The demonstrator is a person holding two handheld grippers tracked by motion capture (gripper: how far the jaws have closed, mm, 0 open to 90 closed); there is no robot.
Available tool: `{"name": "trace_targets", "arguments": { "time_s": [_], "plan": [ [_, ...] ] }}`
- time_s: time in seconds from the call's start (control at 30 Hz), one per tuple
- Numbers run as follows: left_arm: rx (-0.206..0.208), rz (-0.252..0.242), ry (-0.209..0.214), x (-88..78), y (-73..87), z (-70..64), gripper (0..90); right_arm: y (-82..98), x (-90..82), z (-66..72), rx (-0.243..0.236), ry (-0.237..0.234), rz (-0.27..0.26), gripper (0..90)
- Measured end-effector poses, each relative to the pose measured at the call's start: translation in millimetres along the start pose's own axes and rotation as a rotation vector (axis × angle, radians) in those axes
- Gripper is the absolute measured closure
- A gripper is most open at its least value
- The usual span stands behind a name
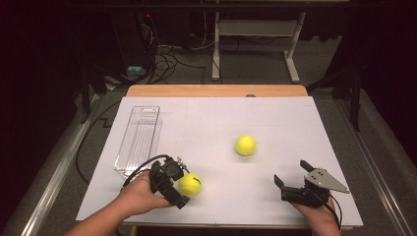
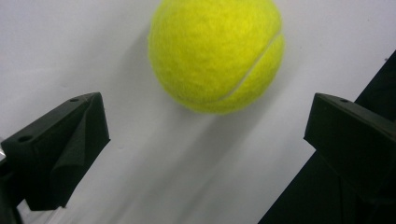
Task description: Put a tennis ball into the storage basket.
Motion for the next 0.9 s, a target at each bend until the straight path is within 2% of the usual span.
{"name": "trace_targets", "arguments": {
  "time_s": [0.37, 0.73, 0.9],
  "plan": [
    [0.004, 0.05, 0.033, 6.1, -15.0, -0.6, 0.5, 0.1, 0.0, 1.4, 0.0, -0.002, 0.0, 0.1],
    [0.018, 0.094, 0.048, 15.3, -25.4, -4.9, 0.5, 0.4, 0.1, 2.6, -0.005, -0.005, 0.002, 0.1],
    [0.025, 0.105, 0.05, 19.7, -27.3, -7.2, 4.8, 0.7, 0.3, 2.7, -0.008, -0.003, 0.004, 0.1]
  ]
}}
Point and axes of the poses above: each handheld gripper's, and its own axes: x roughly forward along the jaws, y roughly out of its underside, z roughly to its left, the point moved 10 cm from there along x, roughly forward along the jaws, and after that the axes turned 5 degrees about -x, right-handed, at the moved point
